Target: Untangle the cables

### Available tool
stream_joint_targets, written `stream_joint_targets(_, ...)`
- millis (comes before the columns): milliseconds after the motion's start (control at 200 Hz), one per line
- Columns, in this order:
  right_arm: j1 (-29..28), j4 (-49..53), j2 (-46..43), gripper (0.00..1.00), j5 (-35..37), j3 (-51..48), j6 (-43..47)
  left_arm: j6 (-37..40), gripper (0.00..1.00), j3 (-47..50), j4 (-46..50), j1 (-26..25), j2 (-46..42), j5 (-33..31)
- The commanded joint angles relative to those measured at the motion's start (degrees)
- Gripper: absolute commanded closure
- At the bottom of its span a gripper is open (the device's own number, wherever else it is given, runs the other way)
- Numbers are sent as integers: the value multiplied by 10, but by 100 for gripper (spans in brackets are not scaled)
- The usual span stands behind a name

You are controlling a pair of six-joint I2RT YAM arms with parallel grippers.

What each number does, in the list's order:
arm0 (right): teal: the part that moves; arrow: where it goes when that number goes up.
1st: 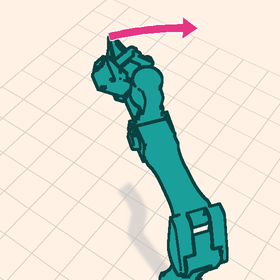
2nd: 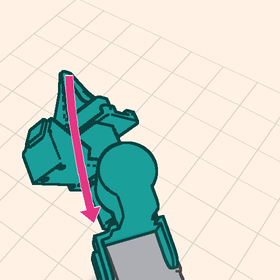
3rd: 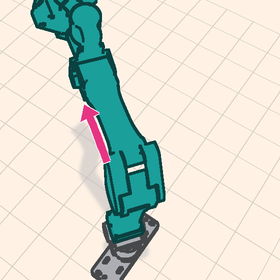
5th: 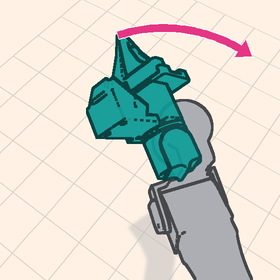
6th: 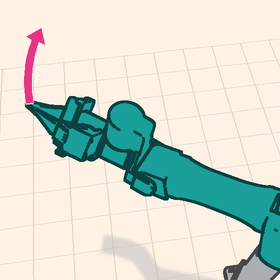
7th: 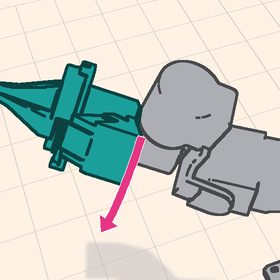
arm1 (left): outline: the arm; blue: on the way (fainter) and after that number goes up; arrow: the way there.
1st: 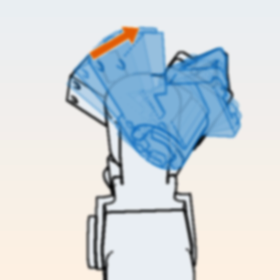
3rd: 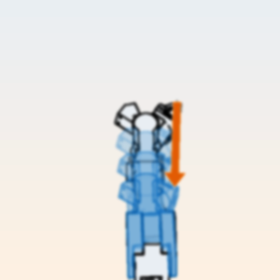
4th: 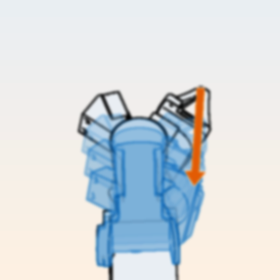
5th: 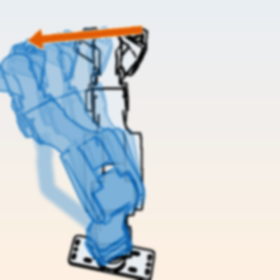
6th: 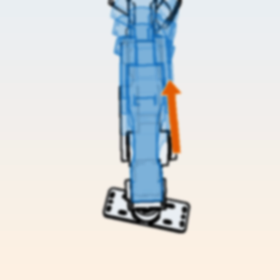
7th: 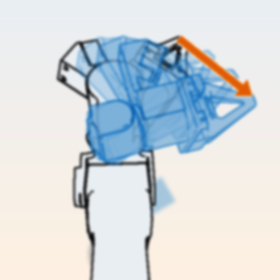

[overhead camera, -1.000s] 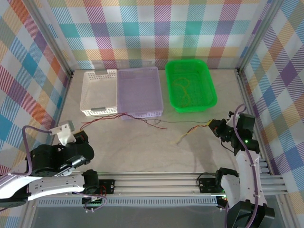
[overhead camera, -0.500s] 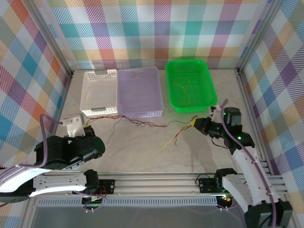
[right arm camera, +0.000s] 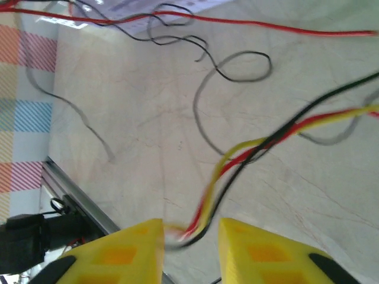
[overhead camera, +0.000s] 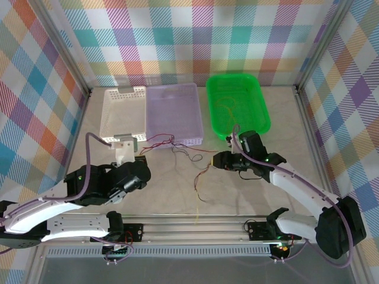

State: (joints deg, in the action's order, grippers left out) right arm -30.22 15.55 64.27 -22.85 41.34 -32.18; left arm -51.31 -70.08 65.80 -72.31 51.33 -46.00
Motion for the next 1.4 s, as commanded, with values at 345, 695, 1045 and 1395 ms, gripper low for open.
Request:
stream_joint_targets(345,-75,-61,-20,46,-20,91,117,79,100,22,-155,0,51,133)
stream_joint_targets(695,-120,-97,-4,45,55,81,115,78,100,59,-209,0,35,210)
stream_joint_targets(1045,-125,-112,37,49,19,92,15,90,100,68,-198,-2,54,210)
stream_joint_targets(1395,-145,-148,20,51,-16,42,5,95,100,62,-196,-2,55,181)
